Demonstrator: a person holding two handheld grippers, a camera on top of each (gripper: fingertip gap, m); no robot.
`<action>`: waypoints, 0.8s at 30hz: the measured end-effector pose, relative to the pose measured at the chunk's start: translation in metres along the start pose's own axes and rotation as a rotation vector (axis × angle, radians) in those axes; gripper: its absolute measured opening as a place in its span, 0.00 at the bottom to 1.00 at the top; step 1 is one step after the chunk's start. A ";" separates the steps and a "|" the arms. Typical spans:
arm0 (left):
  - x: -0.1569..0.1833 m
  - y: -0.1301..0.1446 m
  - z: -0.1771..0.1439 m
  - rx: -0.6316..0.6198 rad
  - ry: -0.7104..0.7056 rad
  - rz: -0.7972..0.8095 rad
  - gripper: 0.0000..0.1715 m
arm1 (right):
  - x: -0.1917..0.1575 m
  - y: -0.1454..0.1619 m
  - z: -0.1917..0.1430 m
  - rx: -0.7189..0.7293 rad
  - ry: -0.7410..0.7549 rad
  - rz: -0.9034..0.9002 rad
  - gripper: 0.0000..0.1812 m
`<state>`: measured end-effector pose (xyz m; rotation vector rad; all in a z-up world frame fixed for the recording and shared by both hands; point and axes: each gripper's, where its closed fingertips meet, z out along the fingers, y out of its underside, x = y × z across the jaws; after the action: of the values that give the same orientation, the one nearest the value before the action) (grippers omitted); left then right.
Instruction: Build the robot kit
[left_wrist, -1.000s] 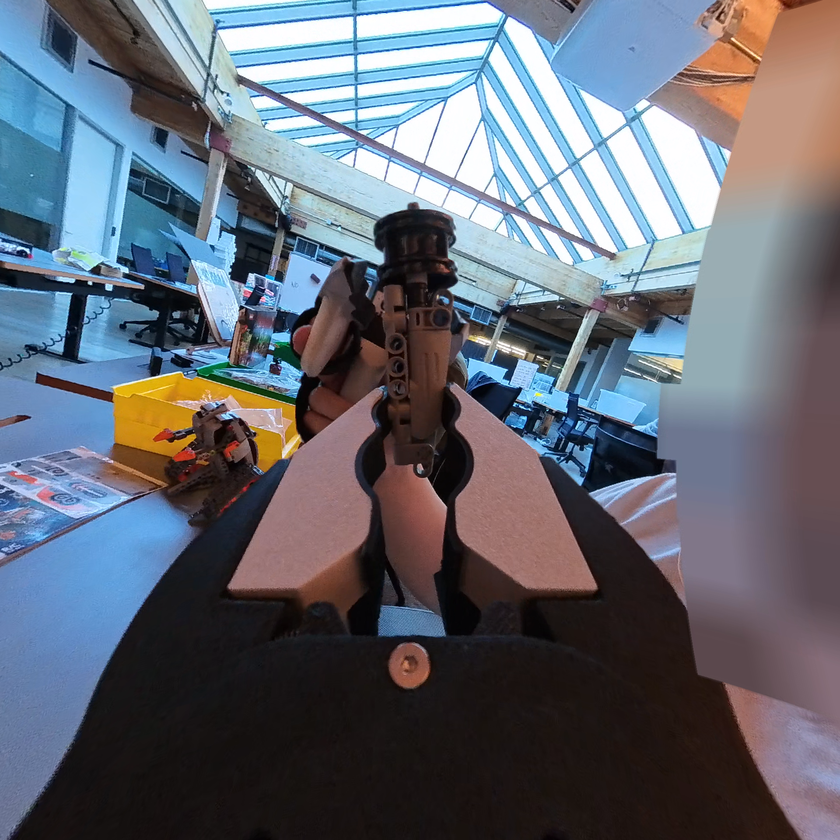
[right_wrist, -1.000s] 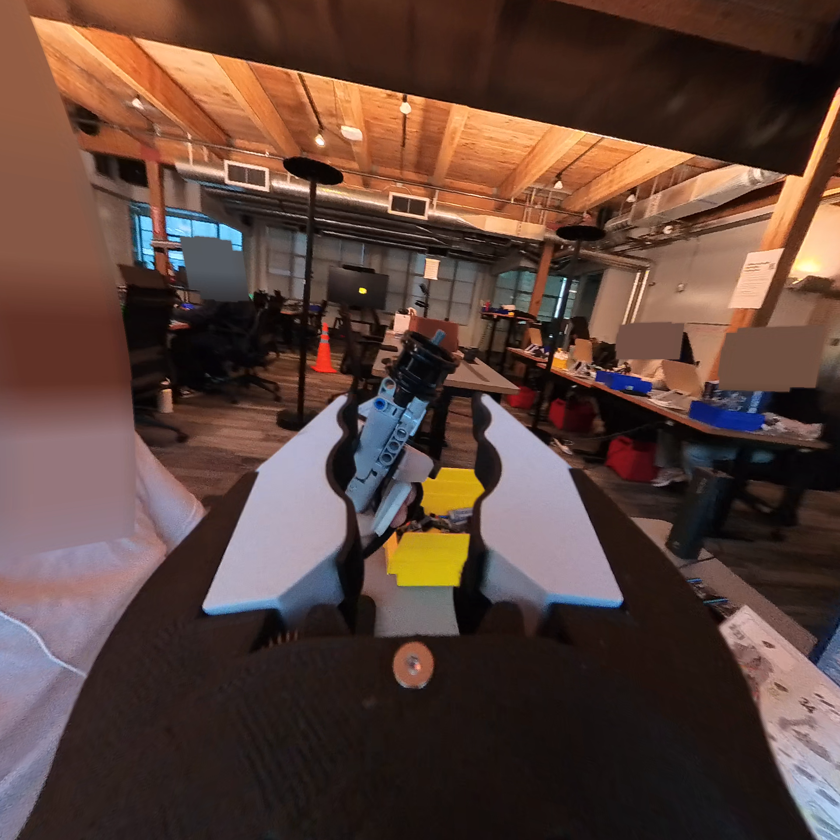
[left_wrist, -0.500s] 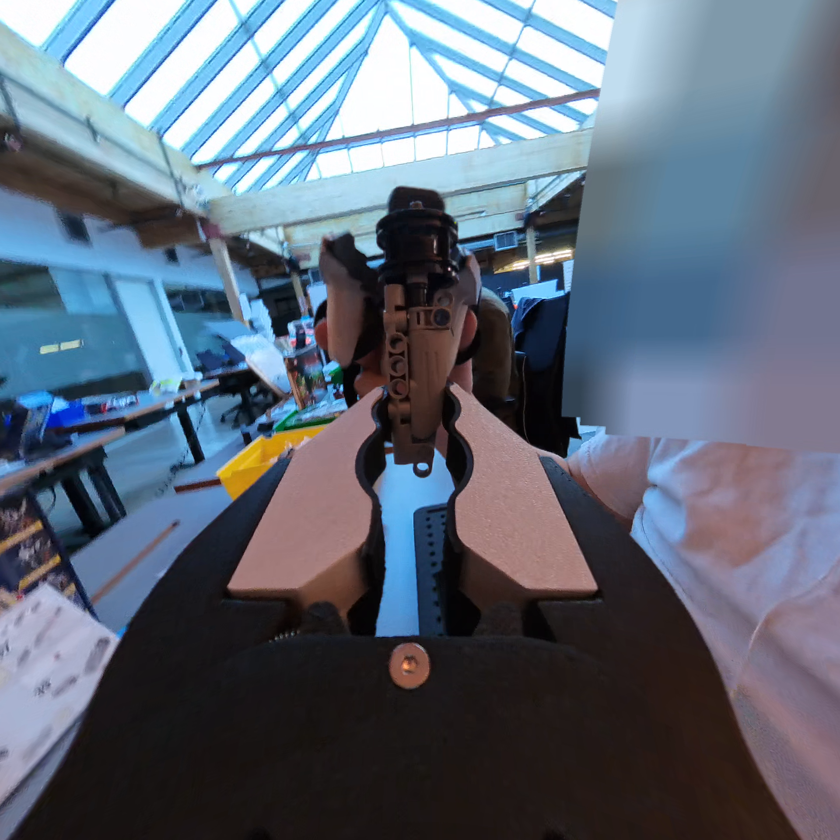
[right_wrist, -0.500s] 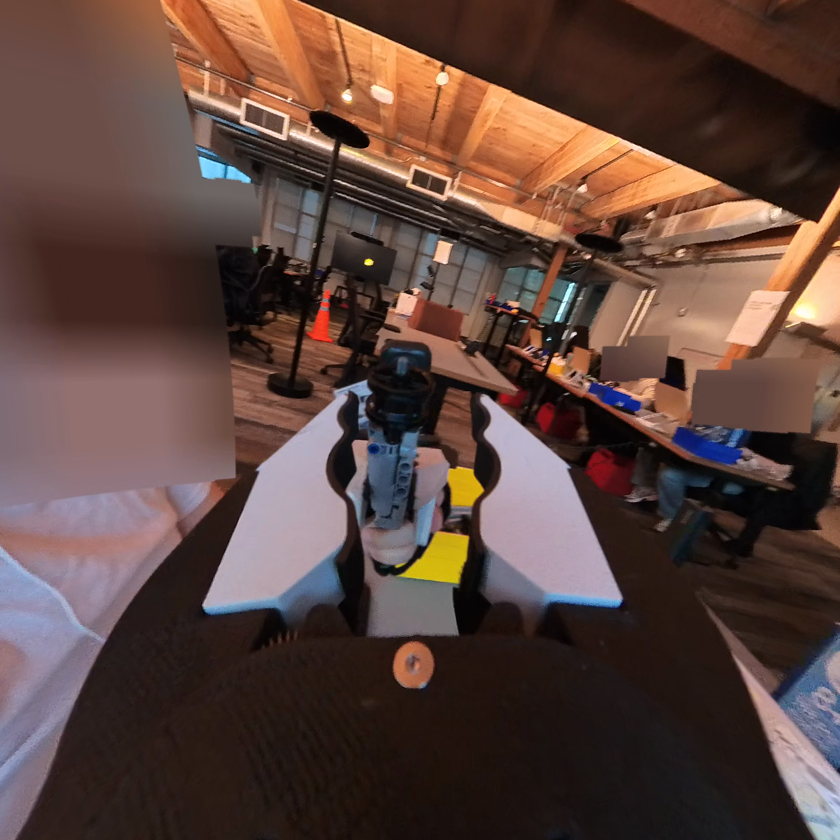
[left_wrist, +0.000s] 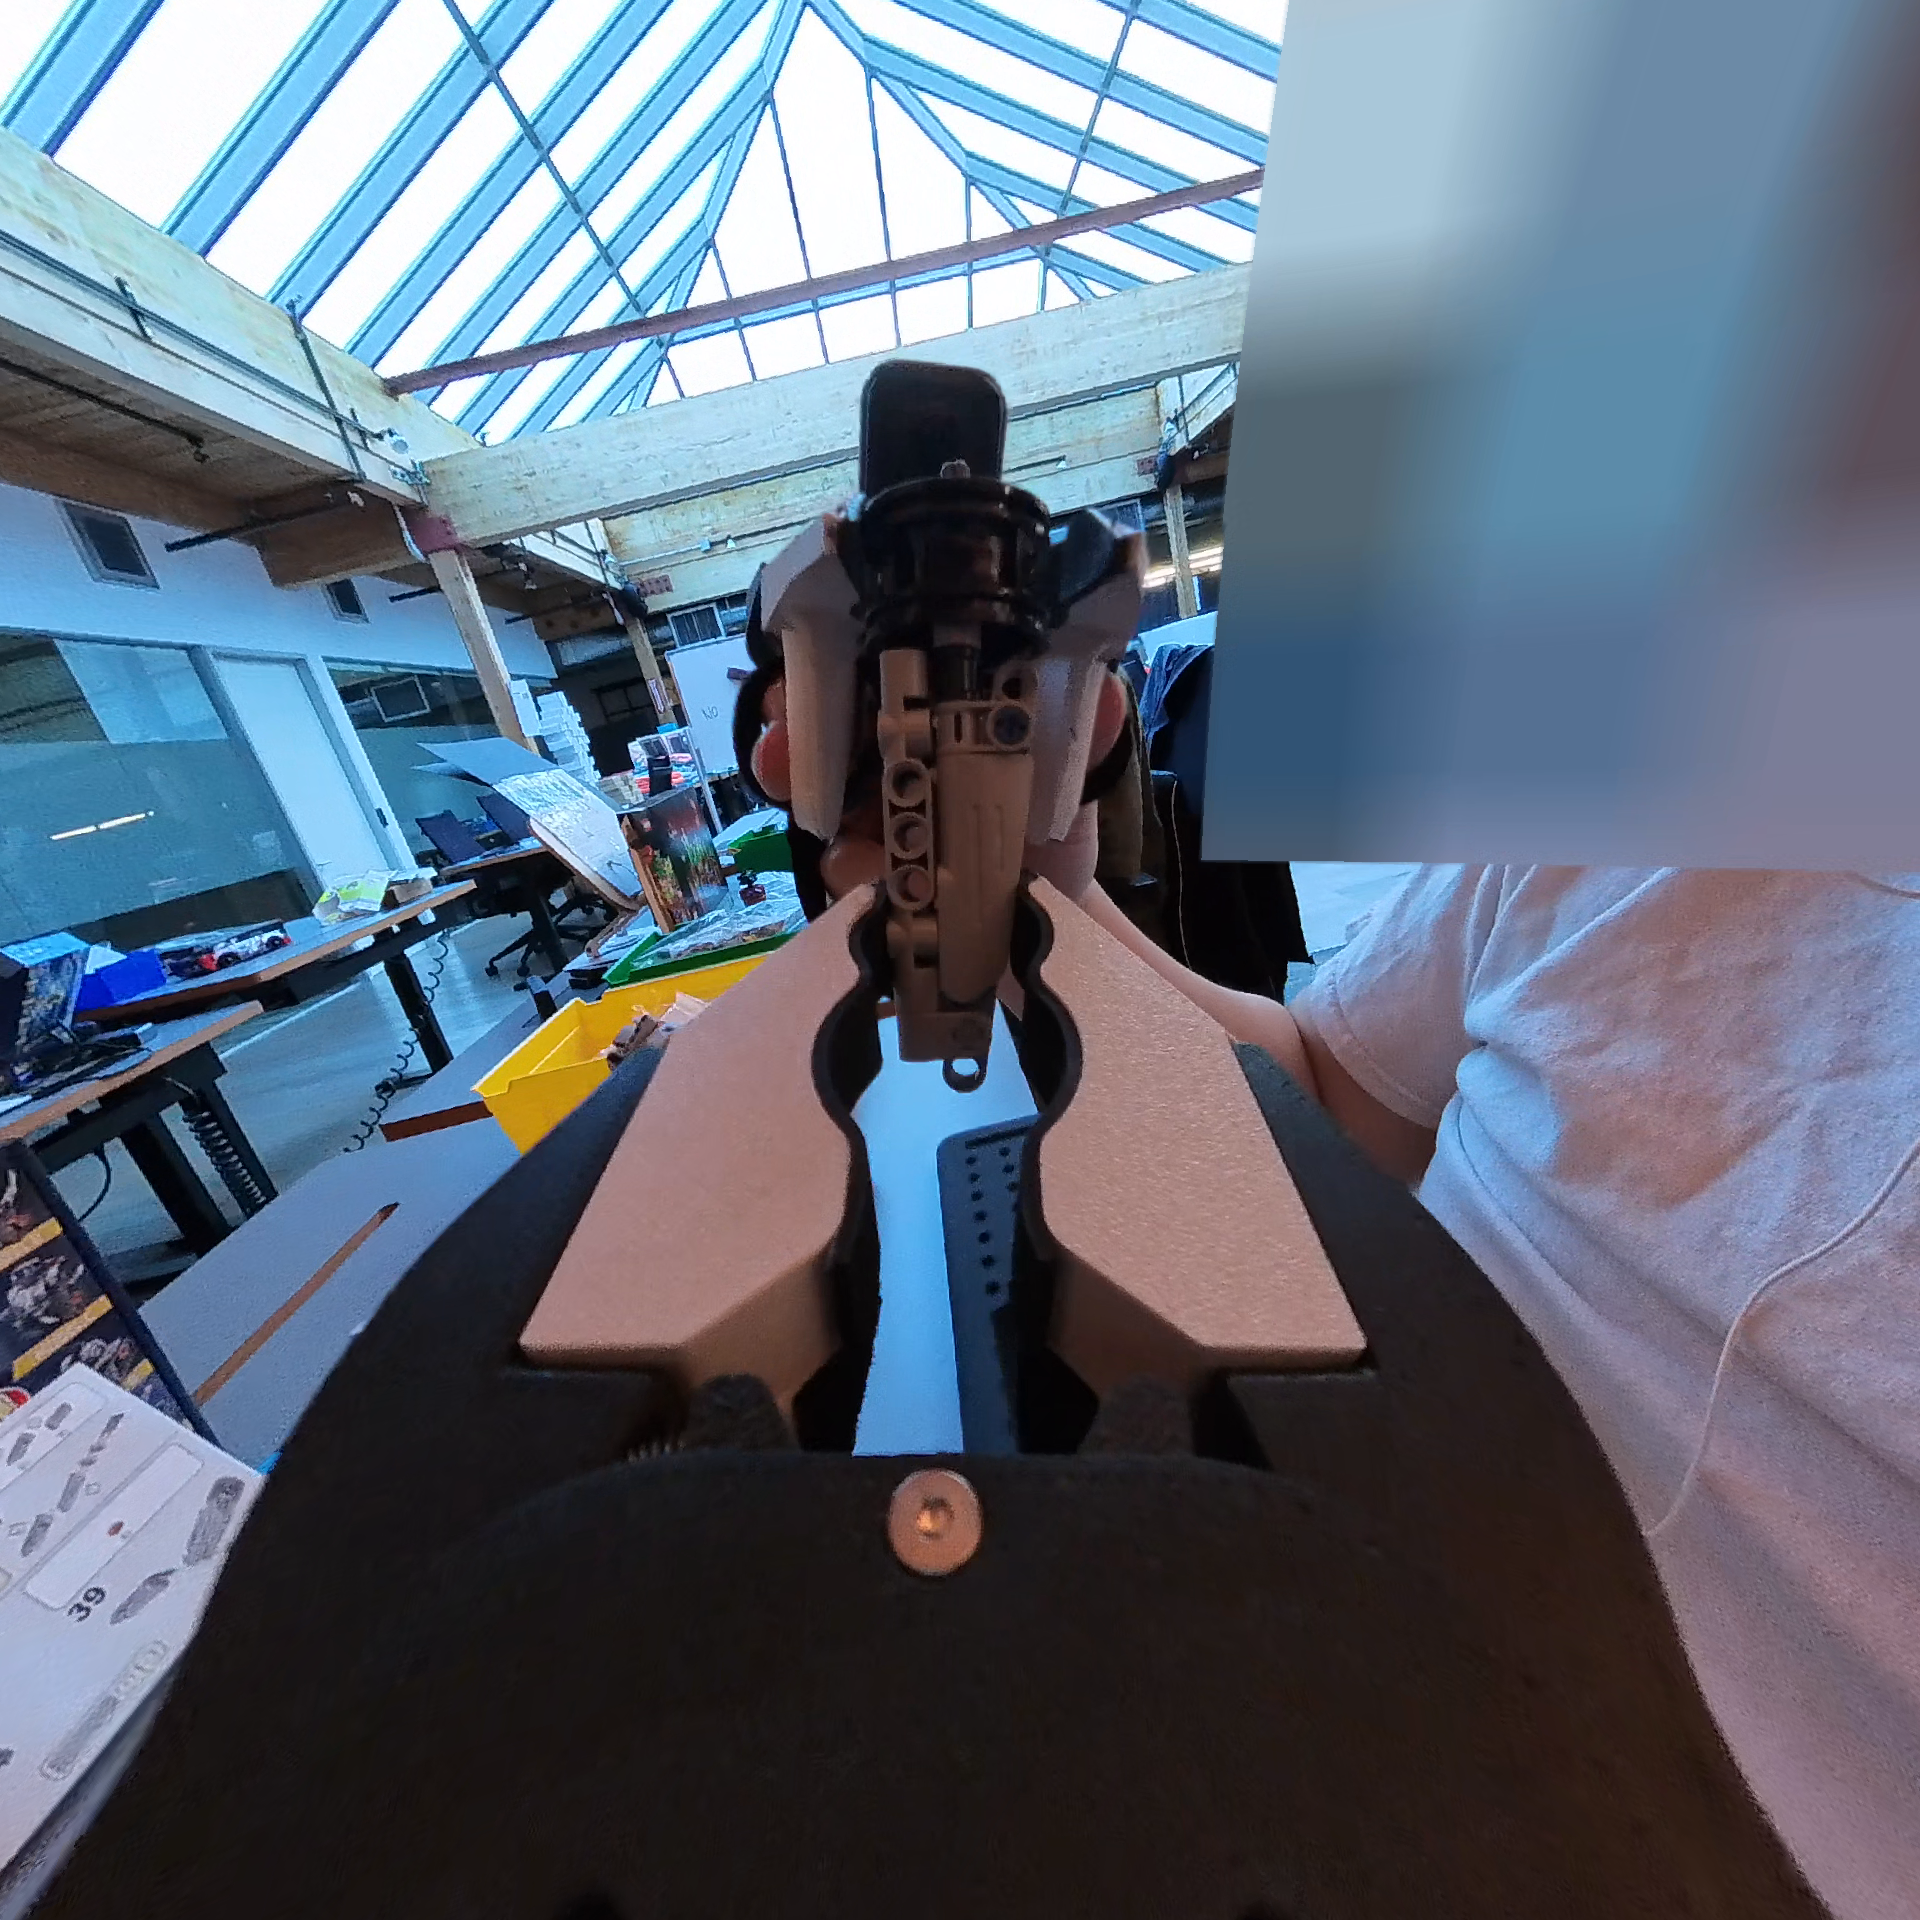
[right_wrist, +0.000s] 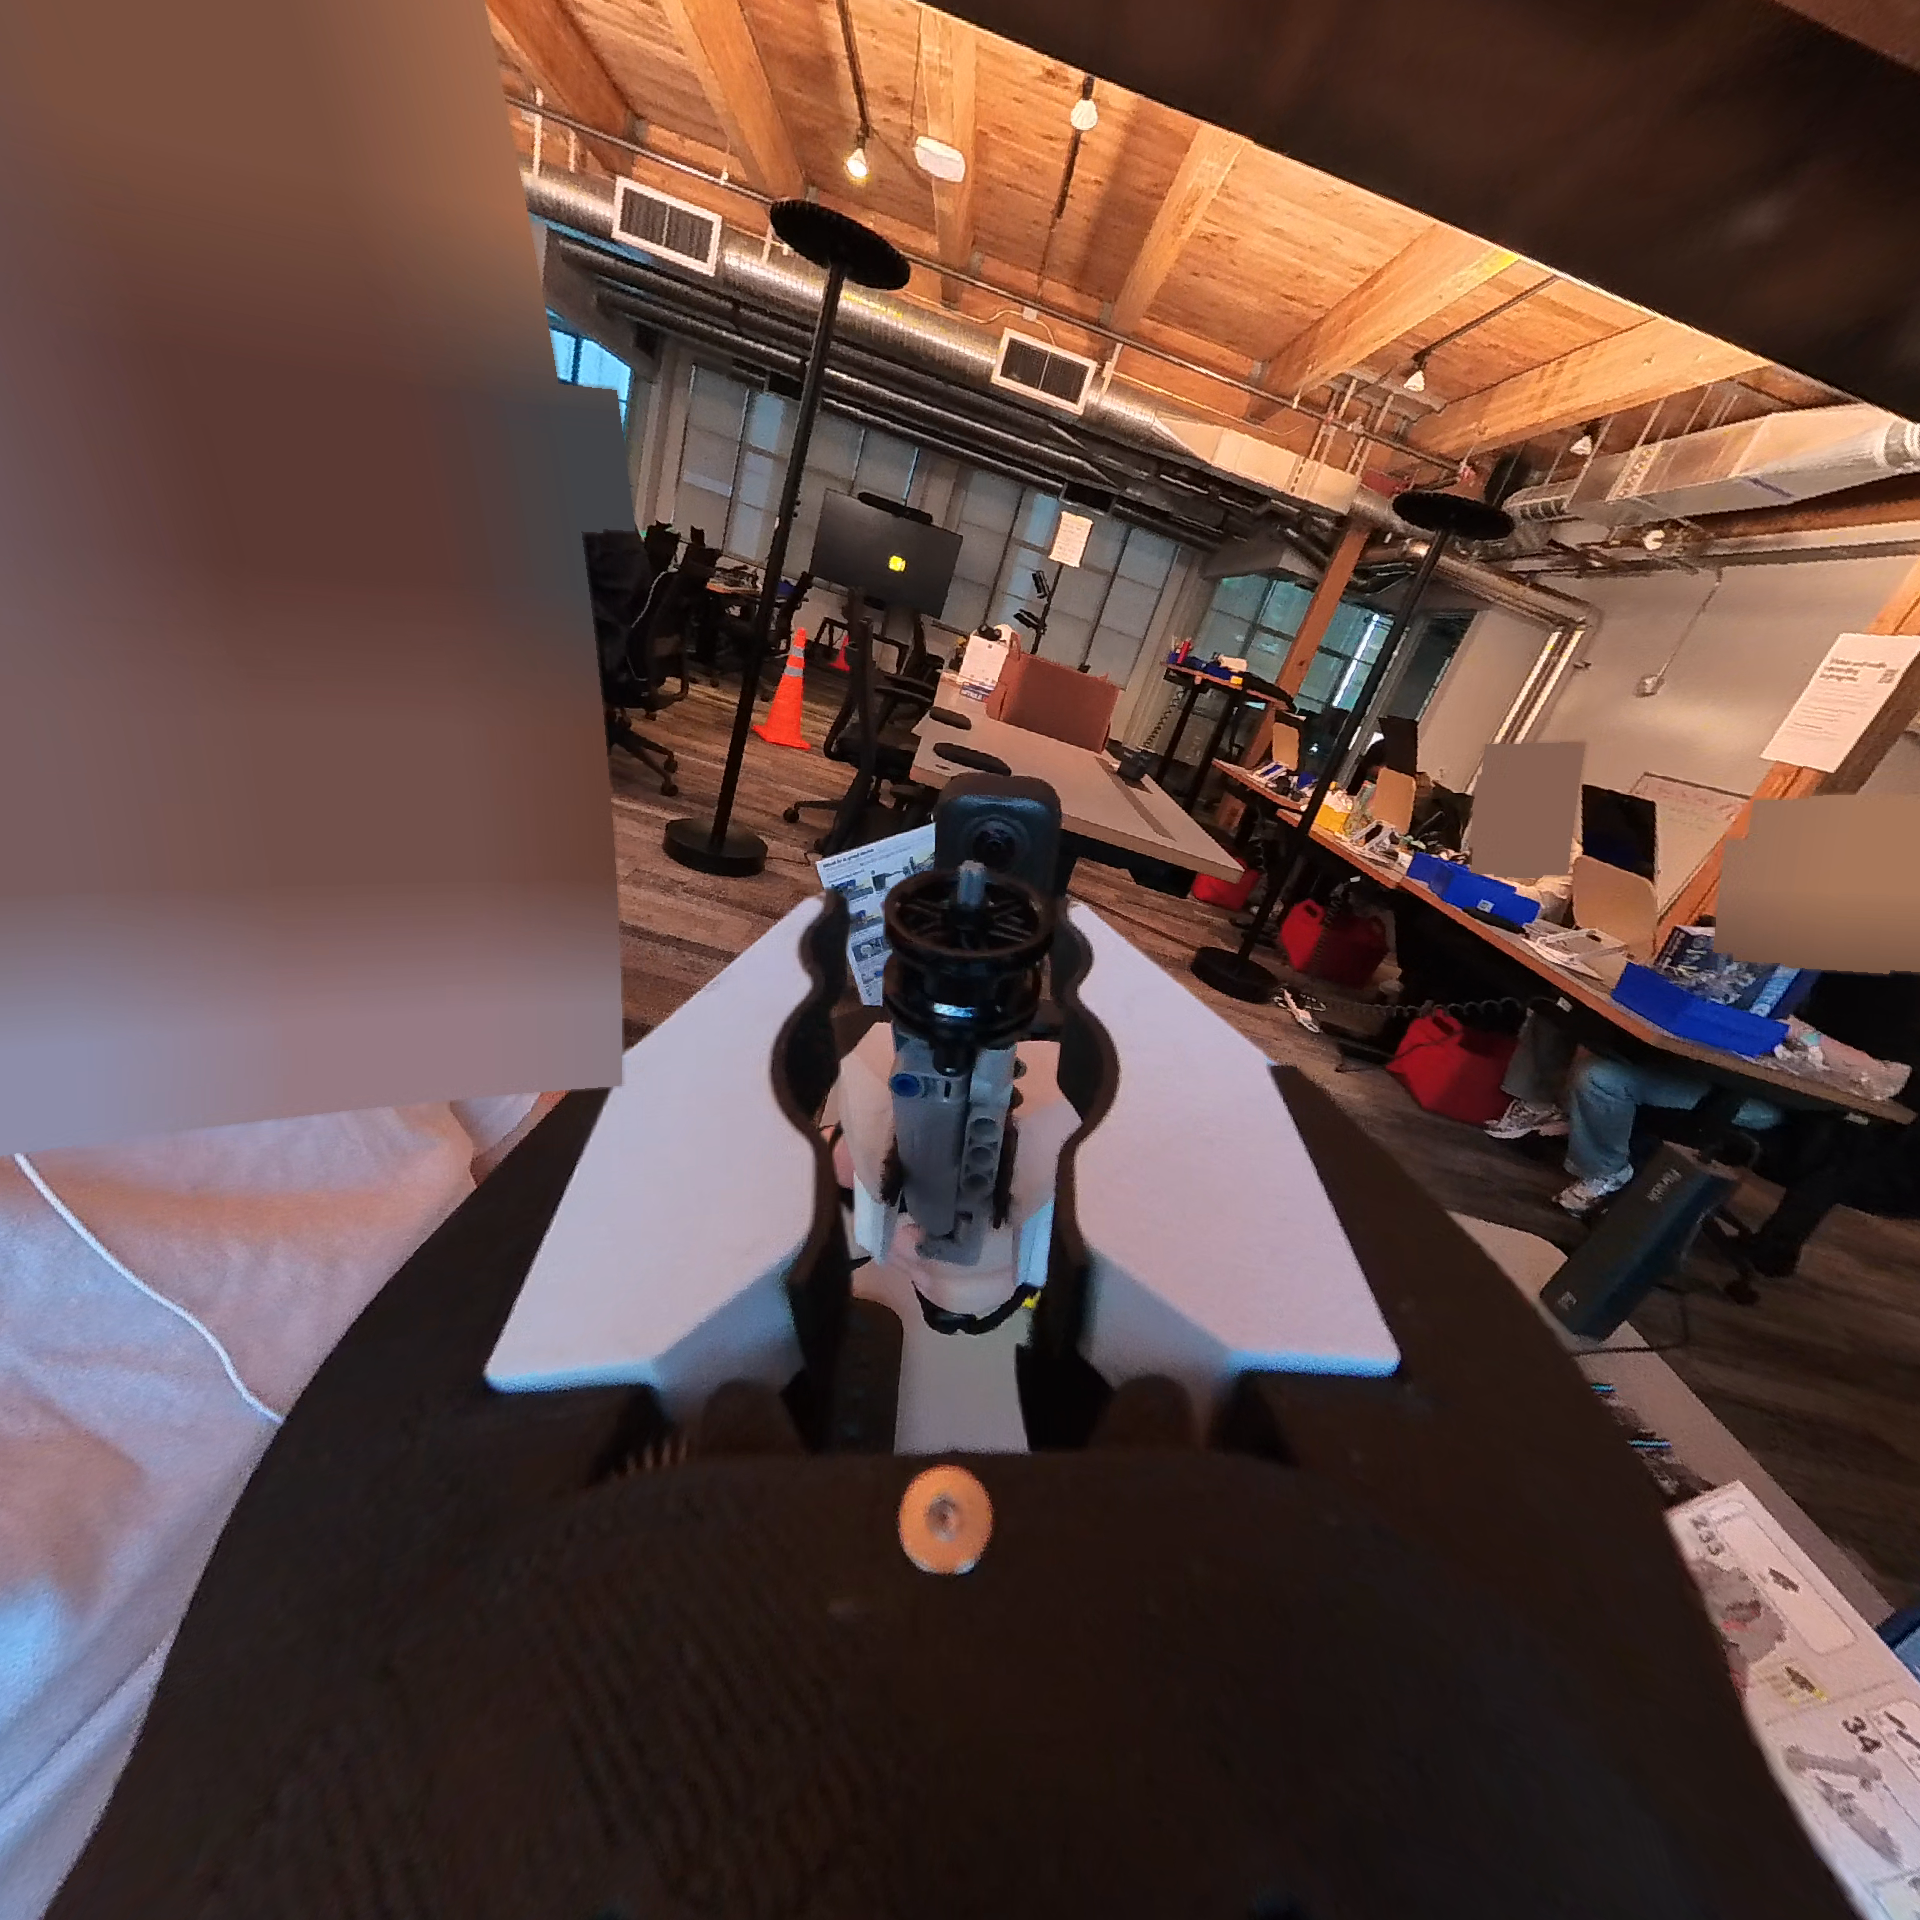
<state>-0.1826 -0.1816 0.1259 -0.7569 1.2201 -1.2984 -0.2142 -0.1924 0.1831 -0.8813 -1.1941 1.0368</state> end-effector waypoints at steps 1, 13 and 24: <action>-0.001 0.002 0.000 -0.007 -0.002 -0.010 0.11 | 0.003 0.001 -0.002 0.000 0.007 0.009 0.17; -0.027 0.014 0.006 -0.075 -0.115 -0.360 0.11 | 0.053 0.015 -0.036 0.221 0.001 0.452 0.15; -0.039 0.019 0.001 -0.065 -0.160 -0.535 0.11 | 0.073 0.028 -0.040 0.295 0.021 0.604 0.15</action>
<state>-0.1703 -0.1405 0.1172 -1.2677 0.9652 -1.5933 -0.1750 -0.1143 0.1713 -1.0364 -0.7330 1.6356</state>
